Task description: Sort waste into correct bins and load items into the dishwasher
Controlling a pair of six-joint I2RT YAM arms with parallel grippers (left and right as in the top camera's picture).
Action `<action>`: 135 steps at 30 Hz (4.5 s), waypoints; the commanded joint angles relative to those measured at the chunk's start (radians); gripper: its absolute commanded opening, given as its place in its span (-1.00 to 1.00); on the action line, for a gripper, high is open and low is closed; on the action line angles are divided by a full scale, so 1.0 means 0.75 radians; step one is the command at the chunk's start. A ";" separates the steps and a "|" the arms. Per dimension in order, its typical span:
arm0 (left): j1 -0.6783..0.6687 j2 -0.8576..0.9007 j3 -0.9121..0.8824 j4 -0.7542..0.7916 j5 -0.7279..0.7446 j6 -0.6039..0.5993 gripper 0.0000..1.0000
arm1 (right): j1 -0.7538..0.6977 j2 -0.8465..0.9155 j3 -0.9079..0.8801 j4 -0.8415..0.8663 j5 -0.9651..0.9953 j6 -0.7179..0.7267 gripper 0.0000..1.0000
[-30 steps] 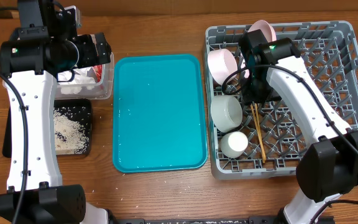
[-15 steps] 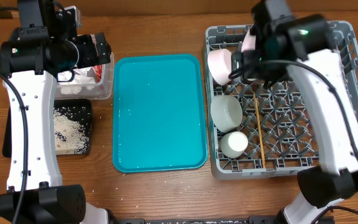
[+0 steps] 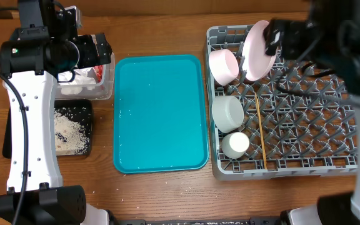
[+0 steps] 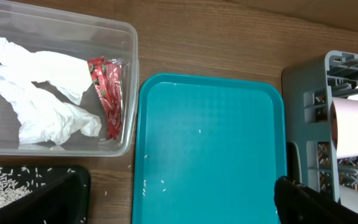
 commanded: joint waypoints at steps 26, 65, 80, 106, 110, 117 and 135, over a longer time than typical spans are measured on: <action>-0.012 0.005 0.011 0.005 -0.008 0.014 1.00 | -0.221 -1.987 -3.005 2.000 -0.109 -0.083 1.00; -0.045 -0.369 -0.464 0.520 -0.108 0.085 1.00 | -0.220 -2.145 -3.026 1.802 -0.104 -0.084 1.00; -0.021 -1.698 -2.305 1.710 -0.169 0.069 0.99 | -0.220 -2.145 -3.026 1.802 -0.104 -0.084 1.00; -0.133 -2.241 -2.472 1.406 -0.337 0.159 1.00 | -0.220 -2.145 -3.026 1.802 -0.104 -0.084 1.00; -0.133 -2.241 -2.472 1.406 -0.337 0.159 1.00 | -0.220 -2.145 -3.026 1.802 -0.104 -0.084 1.00; -0.133 -2.241 -2.472 1.406 -0.337 0.159 1.00 | -0.220 -2.145 -3.026 1.802 -0.104 -0.084 1.00; -0.133 -2.241 -2.472 1.406 -0.337 0.159 1.00 | -0.220 -2.145 -3.026 1.802 -0.104 -0.084 1.00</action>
